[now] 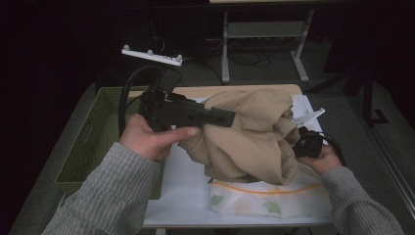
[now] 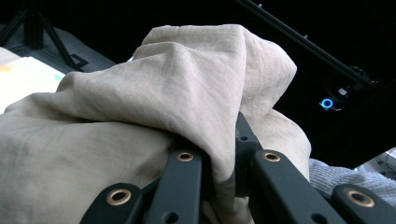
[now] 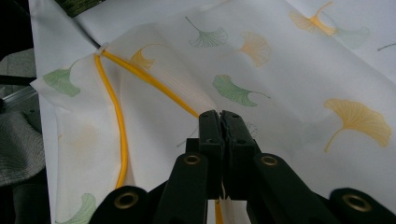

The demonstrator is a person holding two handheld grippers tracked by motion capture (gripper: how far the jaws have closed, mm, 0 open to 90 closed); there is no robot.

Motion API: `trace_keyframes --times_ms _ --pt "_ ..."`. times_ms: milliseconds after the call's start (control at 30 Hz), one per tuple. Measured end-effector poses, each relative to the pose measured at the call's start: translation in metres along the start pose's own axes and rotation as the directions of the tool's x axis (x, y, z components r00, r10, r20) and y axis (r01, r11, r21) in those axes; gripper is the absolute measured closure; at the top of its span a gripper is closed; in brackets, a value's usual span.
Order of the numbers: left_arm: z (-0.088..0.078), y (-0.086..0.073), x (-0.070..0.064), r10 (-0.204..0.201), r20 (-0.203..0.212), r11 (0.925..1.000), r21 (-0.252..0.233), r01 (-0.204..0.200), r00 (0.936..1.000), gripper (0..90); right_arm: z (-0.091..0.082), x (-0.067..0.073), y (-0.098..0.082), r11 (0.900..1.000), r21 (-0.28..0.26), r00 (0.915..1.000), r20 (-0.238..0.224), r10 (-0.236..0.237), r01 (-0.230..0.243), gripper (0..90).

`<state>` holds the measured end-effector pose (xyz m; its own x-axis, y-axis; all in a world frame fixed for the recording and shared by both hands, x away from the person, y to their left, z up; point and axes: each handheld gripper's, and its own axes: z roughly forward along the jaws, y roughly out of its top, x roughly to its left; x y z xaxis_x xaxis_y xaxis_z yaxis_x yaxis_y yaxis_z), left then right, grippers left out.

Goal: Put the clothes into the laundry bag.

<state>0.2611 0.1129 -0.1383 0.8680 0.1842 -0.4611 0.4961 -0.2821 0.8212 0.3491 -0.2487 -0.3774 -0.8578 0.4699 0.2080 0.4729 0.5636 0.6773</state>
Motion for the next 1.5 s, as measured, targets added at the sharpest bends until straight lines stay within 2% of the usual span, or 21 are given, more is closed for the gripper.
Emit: trace_keyframes --times_ms 133,300,433,633,733,833,933,1033,1100,1133,1200,1300,1333,1367,1433,1500 --pt "0.005 0.002 -0.002 0.003 0.031 1.0000 -0.001 -0.003 0.9995 84.4 0.001 0.000 0.000 1.000 0.006 1.0000 0.002 -0.002 0.002 87.3" --pt "0.011 -0.004 0.001 -0.004 0.041 0.9999 0.011 0.003 0.9992 84.3 0.001 0.001 0.001 1.000 0.005 1.0000 0.000 -0.008 0.008 87.3" --pt "0.023 -0.021 0.013 -0.026 0.058 0.9987 0.045 0.024 0.9980 84.4 0.001 0.002 0.001 1.000 -0.001 1.0000 -0.008 0.001 -0.001 87.3" --pt "0.051 -0.060 0.041 -0.098 0.076 0.9909 0.100 0.091 0.9922 84.4 -0.001 0.004 0.002 1.000 -0.020 0.9998 -0.019 0.004 -0.004 87.4" --pt "0.068 -0.082 0.056 -0.139 0.095 0.9848 0.118 0.128 0.9857 84.4 -0.003 0.004 0.003 0.999 -0.036 0.9997 -0.024 0.006 -0.007 87.4" --pt "0.083 -0.101 0.071 -0.176 0.088 0.9763 0.143 0.163 0.9804 84.3 -0.006 0.005 0.003 0.999 -0.051 0.9996 -0.025 0.015 -0.016 87.6" --pt "0.098 -0.115 0.085 -0.195 0.069 0.9701 0.161 0.182 0.9783 84.3 -0.008 0.005 0.005 0.998 -0.057 0.9994 -0.024 0.026 -0.027 87.7" --pt "0.112 -0.126 0.096 -0.224 0.075 0.9629 0.171 0.208 0.9718 84.3 -0.011 0.006 0.008 0.997 -0.076 0.9992 -0.030 0.026 -0.028 87.7" --pt "0.123 -0.133 0.102 -0.242 0.082 0.9547 0.199 0.222 0.9669 84.3 -0.012 0.007 0.010 0.996 -0.080 0.9993 -0.030 0.022 -0.024 87.7" --pt "0.129 -0.137 0.106 -0.251 0.071 0.9461 0.229 0.229 0.9654 84.3 -0.012 0.007 0.011 0.996 -0.085 0.9992 -0.035 0.020 -0.023 87.7" --pt "0.136 -0.144 0.113 -0.272 0.066 0.9403 0.230 0.251 0.9600 84.3 -0.012 0.009 0.013 0.996 -0.085 0.9992 -0.039 0.010 -0.014 87.7" --pt "0.142 -0.148 0.119 -0.286 0.068 0.9390 0.218 0.266 0.9558 84.3 -0.013 0.012 0.015 0.996 -0.093 0.9987 -0.050 -0.001 -0.004 87.8" --pt "0.146 -0.150 0.120 -0.294 0.070 0.9362 0.222 0.273 0.9531 84.3 -0.013 0.013 0.016 0.995 -0.095 0.9986 -0.052 -0.004 -0.001 87.7" --pt "0.148 -0.151 0.121 -0.295 0.066 0.9344 0.229 0.273 0.9533 84.3 -0.013 0.013 0.016 0.996 -0.094 0.9984 -0.057 -0.004 -0.002 87.7" --pt "0.157 -0.156 0.121 -0.299 0.048 0.9249 0.260 0.278 0.9529 84.3 -0.012 0.014 0.016 0.996 -0.091 0.9983 -0.058 -0.007 0.002 87.7" --pt "0.163 -0.159 0.122 -0.303 0.053 0.9219 0.269 0.279 0.9515 84.3 -0.012 0.016 0.016 0.996 -0.089 0.9981 -0.060 -0.012 0.006 87.7"
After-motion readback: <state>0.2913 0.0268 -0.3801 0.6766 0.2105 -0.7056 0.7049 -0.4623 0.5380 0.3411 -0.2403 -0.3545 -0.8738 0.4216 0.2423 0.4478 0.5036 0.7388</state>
